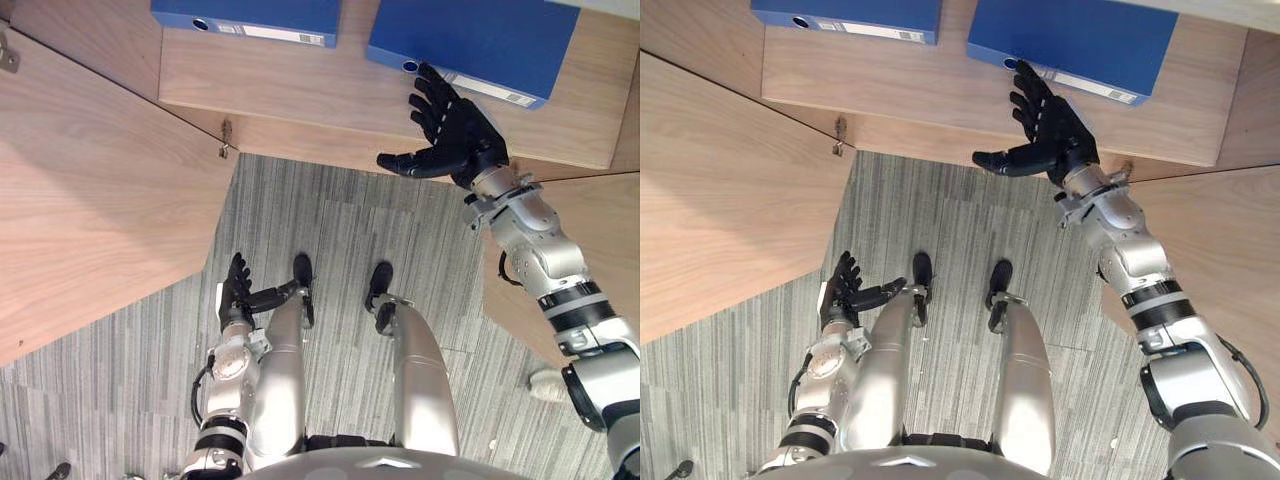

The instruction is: Walk over to the cabinet, pick up the folder, carry it to the office cabinet, place the folder inside the office cabinet, then close the office cabinet door

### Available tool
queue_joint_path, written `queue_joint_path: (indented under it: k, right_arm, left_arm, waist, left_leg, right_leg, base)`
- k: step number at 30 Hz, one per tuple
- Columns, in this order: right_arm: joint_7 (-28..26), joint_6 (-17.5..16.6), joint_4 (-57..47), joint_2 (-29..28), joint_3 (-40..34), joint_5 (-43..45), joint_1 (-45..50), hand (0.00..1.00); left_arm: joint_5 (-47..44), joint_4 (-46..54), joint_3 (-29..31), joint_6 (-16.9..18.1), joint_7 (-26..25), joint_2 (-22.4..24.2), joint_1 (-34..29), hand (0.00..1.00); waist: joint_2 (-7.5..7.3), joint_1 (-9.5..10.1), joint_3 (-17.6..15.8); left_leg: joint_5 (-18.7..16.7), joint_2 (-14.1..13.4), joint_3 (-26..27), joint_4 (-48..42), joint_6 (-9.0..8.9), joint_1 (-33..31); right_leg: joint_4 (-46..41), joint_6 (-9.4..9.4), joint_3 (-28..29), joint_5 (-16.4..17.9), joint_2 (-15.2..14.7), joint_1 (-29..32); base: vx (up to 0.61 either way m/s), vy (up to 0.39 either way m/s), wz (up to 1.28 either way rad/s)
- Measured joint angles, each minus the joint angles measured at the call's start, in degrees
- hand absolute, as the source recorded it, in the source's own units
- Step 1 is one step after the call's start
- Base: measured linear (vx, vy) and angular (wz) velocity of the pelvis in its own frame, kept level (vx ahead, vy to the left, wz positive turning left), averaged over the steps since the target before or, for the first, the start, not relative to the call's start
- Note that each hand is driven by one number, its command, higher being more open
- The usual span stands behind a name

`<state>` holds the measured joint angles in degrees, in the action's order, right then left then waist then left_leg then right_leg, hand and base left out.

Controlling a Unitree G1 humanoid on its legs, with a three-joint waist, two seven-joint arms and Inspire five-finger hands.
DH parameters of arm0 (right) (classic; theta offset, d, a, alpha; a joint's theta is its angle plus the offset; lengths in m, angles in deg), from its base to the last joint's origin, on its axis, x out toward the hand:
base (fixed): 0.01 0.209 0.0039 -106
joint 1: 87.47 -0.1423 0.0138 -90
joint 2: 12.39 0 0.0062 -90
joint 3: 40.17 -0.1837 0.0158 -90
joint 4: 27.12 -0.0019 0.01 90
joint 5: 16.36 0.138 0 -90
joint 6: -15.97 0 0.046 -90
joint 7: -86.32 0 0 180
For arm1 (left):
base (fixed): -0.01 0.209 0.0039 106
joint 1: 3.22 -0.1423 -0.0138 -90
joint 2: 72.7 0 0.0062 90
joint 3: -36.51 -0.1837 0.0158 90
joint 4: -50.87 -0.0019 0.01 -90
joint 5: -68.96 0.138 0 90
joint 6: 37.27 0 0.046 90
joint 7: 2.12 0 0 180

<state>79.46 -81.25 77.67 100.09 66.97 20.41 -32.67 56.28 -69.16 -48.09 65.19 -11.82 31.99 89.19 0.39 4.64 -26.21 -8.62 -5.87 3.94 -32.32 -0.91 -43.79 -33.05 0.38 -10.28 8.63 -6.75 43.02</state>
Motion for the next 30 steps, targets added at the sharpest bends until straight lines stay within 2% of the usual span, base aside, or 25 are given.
queue_joint_path:
  k: [2, 3, 8, 12, 16, 18, 24, 30]
  right_arm:
    - [0.1, -0.6, -1.2, 0.0, -0.3, -2.1, 1.3, 1.00]
    - [0.5, -0.8, -1.8, -0.1, -0.7, -3.5, 2.1, 0.00]
    - [2.9, -1.3, -3.8, -2.1, -5.1, -8.9, 5.1, 0.00]
    - [7.8, -2.6, -5.8, -5.7, -9.7, -19.0, 7.2, 0.00]
    - [11.4, -2.7, -6.2, -8.4, -11.0, -28.3, 7.4, 0.00]
    - [13.9, -2.6, -6.3, -10.3, -11.4, -35.5, 7.4, 0.00]
    - [17.1, -2.0, -6.2, -12.5, -11.4, -48.6, 7.1, 0.00]
    - [18.9, 0.0, -3.8, -13.4, -11.5, -52.3, 4.3, 0.00]
  left_arm:
    - [0.1, -0.7, 0.0, 0.0, 0.0, -0.2, 0.0, 1.00]
    - [0.5, -1.0, 0.0, 0.0, -0.1, -0.3, 0.0, 1.00]
    - [2.1, -1.2, 0.0, 0.0, -0.4, -0.4, 0.1, 1.00]
    - [2.3, -1.2, 0.1, 0.0, -1.2, -0.4, 0.1, 1.00]
    - [3.8, -1.2, 0.6, 0.0, -1.8, -0.4, 0.1, 1.00]
    - [4.4, -1.2, 0.7, 0.0, -2.4, -0.4, 0.1, 1.00]
    - [5.7, -0.9, 1.3, 0.0, -3.2, -0.3, 0.2, 1.00]
    - [5.7, 0.4, 2.9, 0.0, -4.0, -0.3, 0.3, 1.00]
  waist:
    - [-0.13, 0.00, 0.1]
    - [-0.24, 0.00, 0.1]
    - [-0.26, 0.03, 0.1]
    - [-0.26, -0.11, 0.1]
    - [-0.26, -0.14, 0.1]
    - [-0.26, -0.04, 0.1]
    - [-0.26, 0.16, 0.1]
    - [-0.25, 0.30, 0.1]
  left_leg:
    - [0.0, 0.1, 0.1, 0.1, 0.05, 0.2]
    - [0.1, 0.1, 0.1, 0.1, 0.10, 0.3]
    - [0.2, 0.2, 0.3, 0.3, 0.32, 0.5]
    - [0.5, 0.3, 0.6, 0.9, 0.67, 0.5]
    - [0.6, 0.3, 0.9, 1.0, 0.84, 0.5]
    - [0.7, 0.4, 0.9, 1.0, 0.90, 0.4]
    - [0.7, 0.4, 0.8, 1.1, 0.92, -0.1]
    - [1.2, 0.8, 0.5, 1.5, 0.89, -1.0]
  right_leg:
    - [0.2, 0.04, 0.1, -0.1, 0.0, -0.1]
    - [0.2, 0.11, 0.2, -0.1, 0.0, -0.1]
    - [0.6, 0.28, 0.5, -0.5, -0.1, -0.2]
    - [1.5, 0.45, 0.8, -1.3, 0.0, -0.3]
    - [2.1, 0.52, 1.0, -1.8, 0.1, -0.4]
    - [2.2, 0.50, 1.0, -1.9, 0.1, -0.4]
    - [2.4, 0.50, 0.9, -1.9, 0.1, 0.0]
    - [2.4, 0.48, 0.7, -1.9, -0.2, 1.0]
  base:
    - [0.00, 0.000, 0.00]
    - [0.00, 0.000, 0.00]
    - [-0.01, -0.004, -0.01]
    - [-0.03, -0.006, -0.04]
    - [-0.02, -0.003, -0.03]
    - [0.00, 0.000, 0.00]
    - [0.00, 0.000, 0.00]
    - [0.00, -0.017, 0.04]
